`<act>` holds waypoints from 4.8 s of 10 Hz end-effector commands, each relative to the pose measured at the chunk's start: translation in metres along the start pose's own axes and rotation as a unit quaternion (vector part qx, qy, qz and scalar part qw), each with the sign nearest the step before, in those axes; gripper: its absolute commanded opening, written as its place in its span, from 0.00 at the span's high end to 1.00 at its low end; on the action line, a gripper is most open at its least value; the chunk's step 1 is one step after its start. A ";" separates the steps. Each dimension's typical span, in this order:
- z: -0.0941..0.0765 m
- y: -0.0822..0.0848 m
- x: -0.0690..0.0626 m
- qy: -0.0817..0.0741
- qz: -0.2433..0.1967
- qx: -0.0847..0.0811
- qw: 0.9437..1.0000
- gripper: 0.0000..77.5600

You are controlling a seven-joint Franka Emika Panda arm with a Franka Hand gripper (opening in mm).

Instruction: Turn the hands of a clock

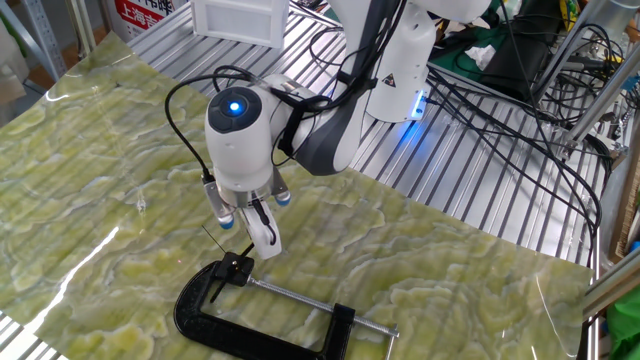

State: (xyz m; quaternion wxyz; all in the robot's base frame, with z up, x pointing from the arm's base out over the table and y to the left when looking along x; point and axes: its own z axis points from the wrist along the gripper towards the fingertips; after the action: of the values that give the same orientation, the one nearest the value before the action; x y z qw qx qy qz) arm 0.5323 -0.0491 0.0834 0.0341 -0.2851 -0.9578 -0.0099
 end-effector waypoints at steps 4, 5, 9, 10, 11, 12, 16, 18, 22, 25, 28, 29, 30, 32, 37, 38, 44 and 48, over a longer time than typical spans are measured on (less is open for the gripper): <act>-0.004 0.008 0.006 0.000 0.028 -0.005 1.000 1.00; -0.004 0.009 0.006 0.000 0.030 -0.005 1.000 1.00; -0.001 0.021 0.007 -0.008 0.049 -0.004 0.999 1.00; -0.002 0.023 0.004 -0.008 0.053 -0.004 0.999 1.00; -0.004 0.025 0.002 -0.007 0.057 -0.004 0.998 1.00; -0.004 0.027 -0.001 -0.006 0.062 -0.005 0.998 1.00; 0.000 0.032 0.002 -0.008 0.076 -0.007 0.997 1.00; -0.001 0.038 0.003 -0.008 0.083 -0.007 0.997 1.00; 0.000 0.051 0.002 -0.010 0.097 -0.004 0.995 1.00; 0.001 0.055 -0.001 -0.011 0.101 -0.004 0.995 1.00; 0.000 0.058 -0.005 -0.011 0.106 -0.005 0.994 1.00; 0.001 0.059 -0.007 -0.011 0.113 -0.005 0.993 1.00; 0.000 0.060 -0.007 -0.011 0.116 -0.005 0.993 1.00; 0.000 0.061 -0.009 -0.012 0.124 -0.005 0.992 1.00; -0.003 0.073 -0.004 -0.012 0.146 -0.006 0.989 1.00; 0.000 0.077 -0.003 -0.016 0.150 -0.005 0.989 1.00; 0.003 0.092 -0.028 -0.018 0.156 -0.001 0.988 1.00; -0.002 0.095 -0.036 -0.017 0.157 -0.001 0.987 1.00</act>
State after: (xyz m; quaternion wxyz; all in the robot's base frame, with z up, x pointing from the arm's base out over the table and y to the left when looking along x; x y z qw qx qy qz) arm 0.6108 0.0120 0.0806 0.0202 -0.4315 -0.9019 -0.0001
